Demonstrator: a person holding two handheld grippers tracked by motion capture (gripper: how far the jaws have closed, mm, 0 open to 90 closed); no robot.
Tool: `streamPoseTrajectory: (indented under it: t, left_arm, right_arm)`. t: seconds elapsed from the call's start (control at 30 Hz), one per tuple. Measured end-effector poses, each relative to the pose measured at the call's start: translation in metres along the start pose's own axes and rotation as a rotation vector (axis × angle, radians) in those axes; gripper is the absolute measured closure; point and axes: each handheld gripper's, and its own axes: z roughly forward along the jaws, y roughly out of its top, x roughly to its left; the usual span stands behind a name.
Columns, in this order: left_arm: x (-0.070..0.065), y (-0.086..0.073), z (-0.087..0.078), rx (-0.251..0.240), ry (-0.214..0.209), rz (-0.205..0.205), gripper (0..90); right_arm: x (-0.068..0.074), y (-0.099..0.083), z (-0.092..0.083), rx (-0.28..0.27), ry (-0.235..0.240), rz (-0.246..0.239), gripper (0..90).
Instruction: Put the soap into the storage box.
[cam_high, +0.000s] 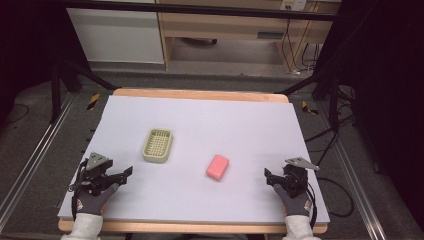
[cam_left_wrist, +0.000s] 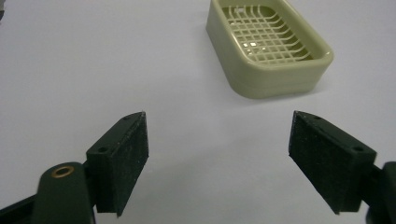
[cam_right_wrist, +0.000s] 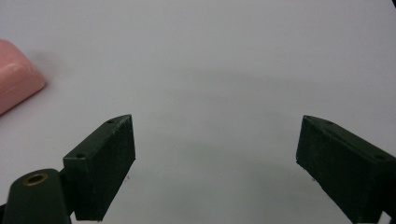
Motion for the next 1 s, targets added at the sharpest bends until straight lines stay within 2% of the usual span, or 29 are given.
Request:
streamPoseTrajectory:
  t: [0.13,0.4,0.67,1.0]
  left_arm:
    - [-0.008,0.002,0.001,0.010,-0.017,0.023,22.0]
    - [-0.024,0.006,0.002,0.011,-0.055,0.047,24.5]
    - [-0.041,0.011,0.000,-0.003,-0.080,0.055,25.9]
    - [-0.062,0.023,0.001,0.016,-0.130,0.118,26.1]
  right_arm:
    - [0.004,0.000,0.000,0.001,0.016,-0.028,12.0]
    - [0.007,0.000,-0.001,-0.004,0.018,-0.041,11.3]
    - [0.010,0.001,-0.003,-0.023,0.013,-0.063,10.2]
    - [0.012,0.001,-0.006,-0.038,0.007,-0.066,9.7]
